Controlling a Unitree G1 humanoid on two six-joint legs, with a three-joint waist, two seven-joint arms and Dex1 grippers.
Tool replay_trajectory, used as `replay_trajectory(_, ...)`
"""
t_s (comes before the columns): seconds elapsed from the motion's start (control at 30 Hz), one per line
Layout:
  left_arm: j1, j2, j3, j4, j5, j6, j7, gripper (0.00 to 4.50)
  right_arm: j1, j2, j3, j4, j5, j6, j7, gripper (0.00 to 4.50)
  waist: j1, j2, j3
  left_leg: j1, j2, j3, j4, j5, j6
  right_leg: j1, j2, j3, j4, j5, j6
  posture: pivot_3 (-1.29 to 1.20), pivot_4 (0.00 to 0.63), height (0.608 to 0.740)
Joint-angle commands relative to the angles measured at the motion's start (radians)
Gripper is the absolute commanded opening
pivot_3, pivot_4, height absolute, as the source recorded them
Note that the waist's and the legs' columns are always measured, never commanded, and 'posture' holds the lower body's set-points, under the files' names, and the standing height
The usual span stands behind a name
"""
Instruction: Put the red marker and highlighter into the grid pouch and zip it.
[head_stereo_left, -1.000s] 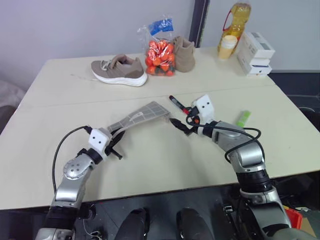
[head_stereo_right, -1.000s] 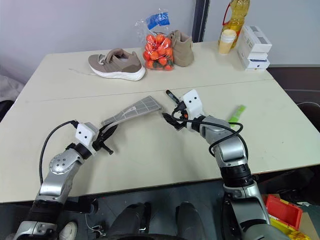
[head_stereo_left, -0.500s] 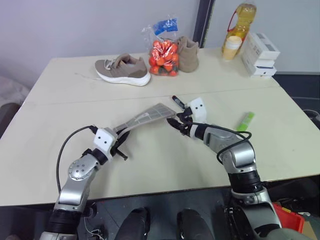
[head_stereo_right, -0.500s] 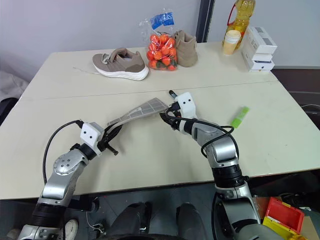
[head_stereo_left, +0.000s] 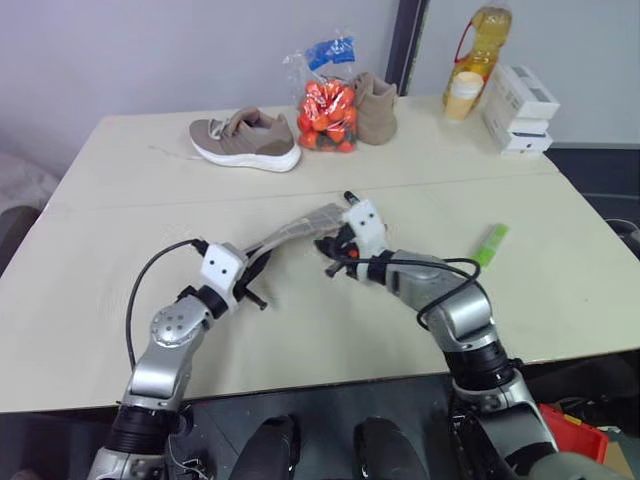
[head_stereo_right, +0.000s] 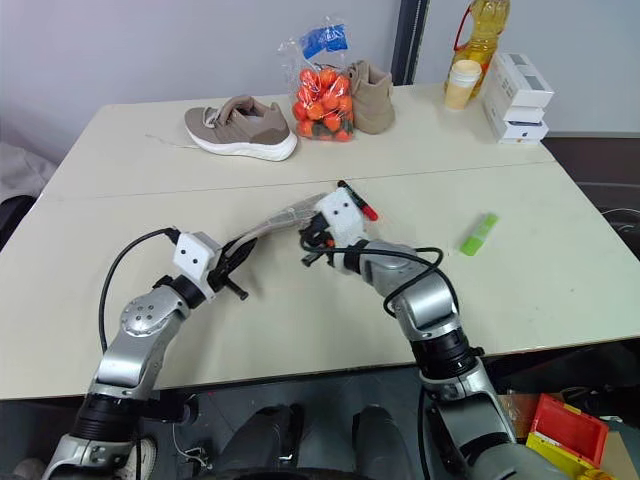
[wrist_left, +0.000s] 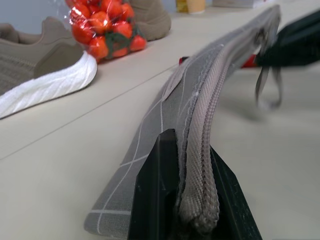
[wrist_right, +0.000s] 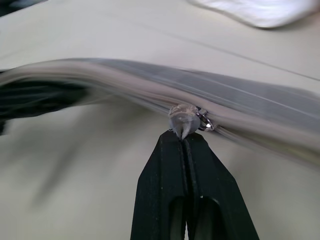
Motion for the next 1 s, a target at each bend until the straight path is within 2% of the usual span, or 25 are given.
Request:
replay_trajectory(0.03, -0.01, -0.02, -0.027, -0.051, 0.009, -0.007, 0.001, 0.0, -0.049, 0.03, 0.089, -0.043, -0.019, -0.025, 0.03, 0.03, 0.001, 0.0, 0.0, 0.0, 0.0, 0.0, 0.0, 0.0, 0.0, 0.0, 0.0, 0.0, 0.0, 0.0, 0.0, 0.0, 0.15, 0.74)
replay_trajectory(0.2, -0.006, -0.037, -0.034, -0.042, 0.014, -0.014, 0.001, 0.0, -0.088, 0.064, 0.177, -0.034, -0.047, -0.042, 0.057, 0.03, 0.001, 0.0, 0.0, 0.0, 0.0, 0.0, 0.0, 0.0, 0.0, 0.0, 0.0, 0.0, 0.0, 0.0, 0.0, 0.0, 0.15, 0.74)
replay_trajectory(0.37, -0.005, -0.043, -0.001, -0.025, 0.028, -0.027, 0.04, 0.0, -0.072, 0.039, 0.156, -0.051, -0.047, -0.033, 0.073, 0.03, 0.003, 0.0, 0.0, 0.0, 0.0, -0.001, 0.0, 0.0, 0.0, 0.0, 0.0, -0.001, 0.0, 0.0, 0.0, 0.0, 0.15, 0.74)
replay_trajectory(0.47, -0.011, -0.035, 0.044, 0.001, 0.059, -0.03, 0.105, 0.0, -0.048, -0.009, 0.087, -0.072, -0.019, 0.005, 0.091, 0.91, 0.003, 0.0, 0.0, 0.0, 0.0, -0.001, 0.0, 0.0, 0.0, 0.0, 0.0, -0.001, -0.001, 0.0, 0.0, 0.0, 0.15, 0.74)
replay_trajectory(0.63, 0.004, -0.016, 0.119, 0.041, 0.106, -0.021, 0.218, 0.0, -0.025, -0.121, -0.039, 0.018, -0.091, -0.047, 0.002, 3.47, 0.005, 0.0, 0.0, 0.0, -0.001, -0.001, 0.0, 0.0, 0.0, 0.0, 0.0, -0.001, -0.001, 0.0, 0.0, 0.0, 0.15, 0.74)
replay_trajectory(0.73, 0.017, -0.016, 0.117, 0.051, 0.127, -0.023, 0.236, 0.0, -0.039, -0.133, -0.089, 0.106, -0.115, -0.095, -0.042, 3.47, 0.002, -0.001, 0.0, 0.0, -0.001, 0.0, 0.0, 0.0, 0.0, 0.0, 0.0, -0.001, -0.001, 0.0, 0.0, 0.0, 0.15, 0.74)
replay_trajectory(0.87, 0.027, -0.026, 0.091, 0.067, 0.161, -0.017, 0.254, 0.0, -0.124, -0.108, -0.201, 0.374, -0.122, -0.172, -0.134, 3.47, 0.002, 0.0, 0.0, 0.0, 0.0, 0.0, -0.001, 0.0, -0.001, 0.0, 0.001, -0.001, 0.0, 0.0, 0.0, 0.0, 0.15, 0.74)
replay_trajectory(1.0, 0.018, -0.043, 0.078, 0.077, 0.166, -0.015, 0.258, 0.0, -0.188, -0.083, -0.227, 0.569, -0.122, -0.251, -0.15, 3.47, 0.001, -0.001, 0.0, 0.0, 0.0, 0.0, 0.0, 0.0, -0.001, 0.0, 0.0, -0.001, 0.0, 0.0, 0.0, 0.0, 0.15, 0.74)
